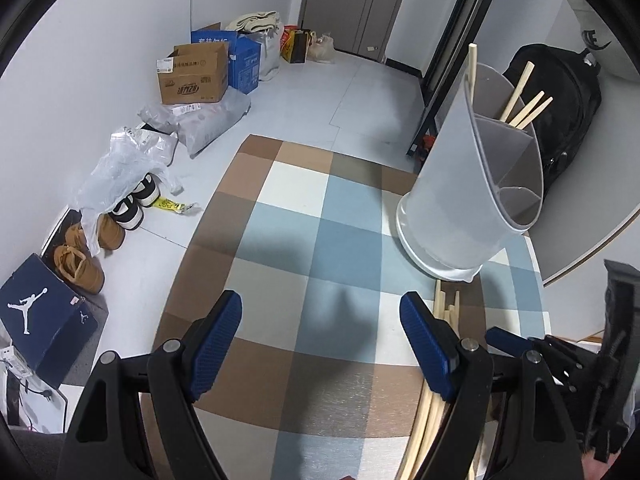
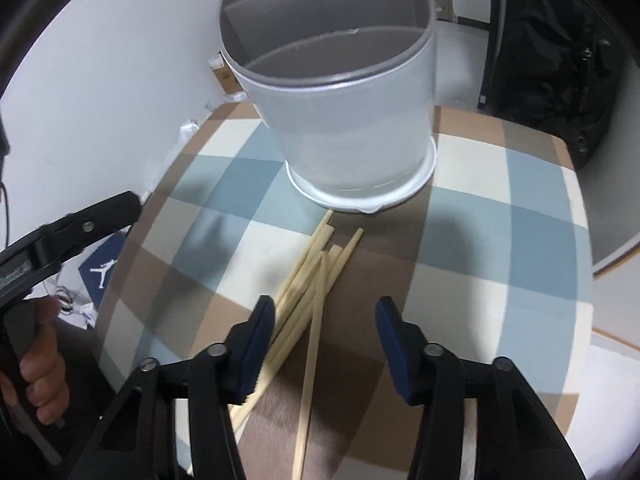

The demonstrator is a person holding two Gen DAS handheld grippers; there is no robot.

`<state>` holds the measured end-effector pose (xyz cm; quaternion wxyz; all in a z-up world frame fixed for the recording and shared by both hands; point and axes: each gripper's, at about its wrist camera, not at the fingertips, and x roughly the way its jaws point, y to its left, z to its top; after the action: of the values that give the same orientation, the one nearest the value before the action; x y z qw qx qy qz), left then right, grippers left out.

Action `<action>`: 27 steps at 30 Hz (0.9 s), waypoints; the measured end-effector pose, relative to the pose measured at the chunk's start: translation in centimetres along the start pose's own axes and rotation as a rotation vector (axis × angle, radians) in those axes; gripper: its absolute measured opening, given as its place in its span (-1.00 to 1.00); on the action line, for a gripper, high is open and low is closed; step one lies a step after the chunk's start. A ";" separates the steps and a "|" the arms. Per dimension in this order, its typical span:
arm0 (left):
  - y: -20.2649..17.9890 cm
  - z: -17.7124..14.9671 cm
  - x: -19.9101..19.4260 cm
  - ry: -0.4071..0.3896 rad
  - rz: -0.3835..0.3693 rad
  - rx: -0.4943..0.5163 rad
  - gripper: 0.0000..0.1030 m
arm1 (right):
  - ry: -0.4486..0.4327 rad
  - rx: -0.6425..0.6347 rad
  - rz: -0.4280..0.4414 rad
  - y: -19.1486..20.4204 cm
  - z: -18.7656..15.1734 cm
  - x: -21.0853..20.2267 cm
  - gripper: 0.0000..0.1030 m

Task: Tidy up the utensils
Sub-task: 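Lower both open grippers toward the chopsticks lying beside the holder, then close the right gripper on one wooden chopstick and lift it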

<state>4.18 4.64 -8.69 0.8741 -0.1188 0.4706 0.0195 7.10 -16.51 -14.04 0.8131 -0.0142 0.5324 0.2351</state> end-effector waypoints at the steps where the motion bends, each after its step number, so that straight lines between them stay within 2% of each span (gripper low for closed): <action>1: 0.1 0.0 0.0 0.000 0.002 0.001 0.51 | 0.007 -0.005 -0.007 0.1 0.1 0.3 -0.27; 4: 0.3 0.2 -0.1 -0.001 -0.004 -0.004 0.51 | 0.031 -0.027 -0.025 0.4 0.4 0.8 -0.62; 12: 0.4 0.4 0.3 0.024 -0.022 -0.022 0.51 | 0.052 -0.046 -0.039 1.0 1.0 1.6 -0.74; 16: -0.1 0.2 0.3 0.021 -0.012 0.008 0.51 | 0.045 -0.040 -0.055 0.7 1.1 1.4 -0.91; 21: -0.6 0.0 0.6 0.038 -0.007 0.043 0.51 | 0.024 0.022 -0.028 -0.8 0.8 0.5 -0.91; 27: -1.9 -0.6 1.6 0.100 -0.034 0.099 0.51 | -0.043 0.108 0.022 -2.7 0.7 -2.2 -0.91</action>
<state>4.89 2.49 -10.01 0.8544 -0.0842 0.5123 -0.0244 8.04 -19.53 -12.45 0.8213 0.0406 0.5267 0.2155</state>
